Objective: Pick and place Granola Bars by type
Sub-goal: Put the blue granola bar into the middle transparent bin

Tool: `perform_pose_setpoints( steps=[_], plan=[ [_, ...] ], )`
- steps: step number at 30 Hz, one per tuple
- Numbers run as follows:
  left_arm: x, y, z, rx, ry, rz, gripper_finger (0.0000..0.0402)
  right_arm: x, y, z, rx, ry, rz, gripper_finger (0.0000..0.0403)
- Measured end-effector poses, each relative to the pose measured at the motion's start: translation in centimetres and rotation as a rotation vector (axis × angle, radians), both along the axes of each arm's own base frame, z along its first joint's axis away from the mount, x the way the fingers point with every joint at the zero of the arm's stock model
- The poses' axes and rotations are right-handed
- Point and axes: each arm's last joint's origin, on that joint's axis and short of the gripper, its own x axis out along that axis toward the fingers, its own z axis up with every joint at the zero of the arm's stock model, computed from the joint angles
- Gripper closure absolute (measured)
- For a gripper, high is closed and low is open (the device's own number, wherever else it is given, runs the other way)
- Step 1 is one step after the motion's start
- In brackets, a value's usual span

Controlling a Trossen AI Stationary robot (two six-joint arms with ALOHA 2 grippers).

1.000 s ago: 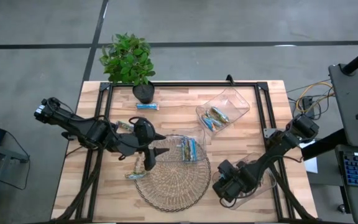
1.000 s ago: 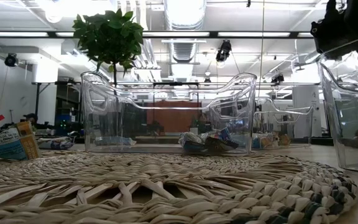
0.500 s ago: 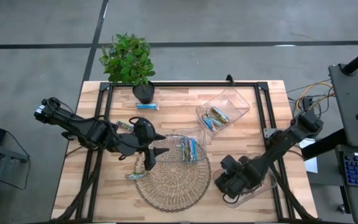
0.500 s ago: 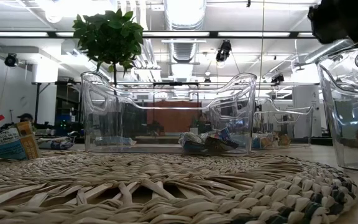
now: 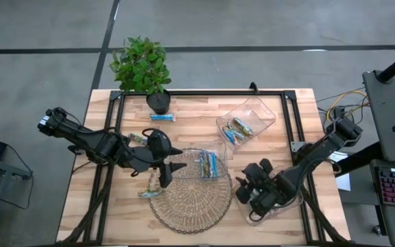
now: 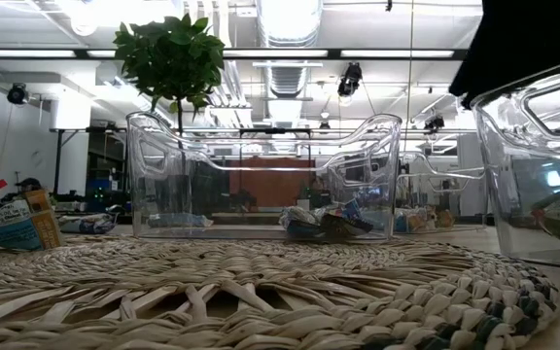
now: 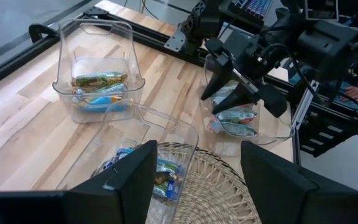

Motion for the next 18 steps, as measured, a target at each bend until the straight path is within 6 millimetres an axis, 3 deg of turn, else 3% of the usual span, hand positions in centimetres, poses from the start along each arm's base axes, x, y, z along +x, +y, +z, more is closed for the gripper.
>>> perform_pose_setpoints(
  steps=[10, 18],
  plan=[
    [0.0, 0.0, 0.0, -0.002, -0.001, 0.002, 0.0188, 0.53, -0.3, 0.2, -0.159, -0.097, -0.015, 0.0241],
    [0.0, 0.0, 0.0, -0.054, -0.009, 0.028, 0.0188, 0.74, -0.3, 0.27, -0.159, -0.109, -0.013, 0.0241]
  ],
)
